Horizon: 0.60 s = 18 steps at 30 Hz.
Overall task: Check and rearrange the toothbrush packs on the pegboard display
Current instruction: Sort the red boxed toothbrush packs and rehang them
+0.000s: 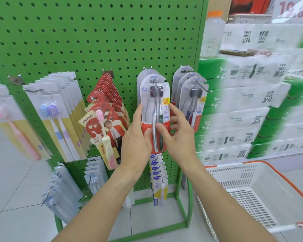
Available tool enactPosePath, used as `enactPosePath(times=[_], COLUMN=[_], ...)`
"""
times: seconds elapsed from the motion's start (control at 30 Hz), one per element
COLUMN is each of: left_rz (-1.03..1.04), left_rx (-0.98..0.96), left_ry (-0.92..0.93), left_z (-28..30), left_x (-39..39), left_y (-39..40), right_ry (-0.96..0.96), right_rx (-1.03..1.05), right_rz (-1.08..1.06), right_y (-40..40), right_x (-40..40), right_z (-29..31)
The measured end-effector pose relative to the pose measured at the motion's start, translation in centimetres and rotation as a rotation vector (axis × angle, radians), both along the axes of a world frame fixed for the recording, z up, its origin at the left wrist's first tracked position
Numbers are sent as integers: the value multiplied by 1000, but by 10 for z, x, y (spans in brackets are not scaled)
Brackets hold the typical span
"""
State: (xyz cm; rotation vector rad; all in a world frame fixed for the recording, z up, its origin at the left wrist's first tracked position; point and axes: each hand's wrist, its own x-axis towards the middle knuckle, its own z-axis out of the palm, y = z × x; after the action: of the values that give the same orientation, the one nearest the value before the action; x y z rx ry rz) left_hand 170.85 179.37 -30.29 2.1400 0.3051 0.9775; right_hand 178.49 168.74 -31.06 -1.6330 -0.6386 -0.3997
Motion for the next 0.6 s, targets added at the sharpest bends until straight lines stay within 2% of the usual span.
enactPosePath(times=[0.3,0.5,0.6], left_rz=[61,113,128], left_rx=[2,49,34], left_ry=[38,39,39], left_z=[6,11,9], left_x=[19,30,29], left_y=[4,4,-2], right_ry=[-68,-156,-41], right_rx=[-214,77,8], right_rz=[-104,-387,-477], right_y=[4,-22,-30], right_x=[6,3,20], right_z=[2,-7,-12])
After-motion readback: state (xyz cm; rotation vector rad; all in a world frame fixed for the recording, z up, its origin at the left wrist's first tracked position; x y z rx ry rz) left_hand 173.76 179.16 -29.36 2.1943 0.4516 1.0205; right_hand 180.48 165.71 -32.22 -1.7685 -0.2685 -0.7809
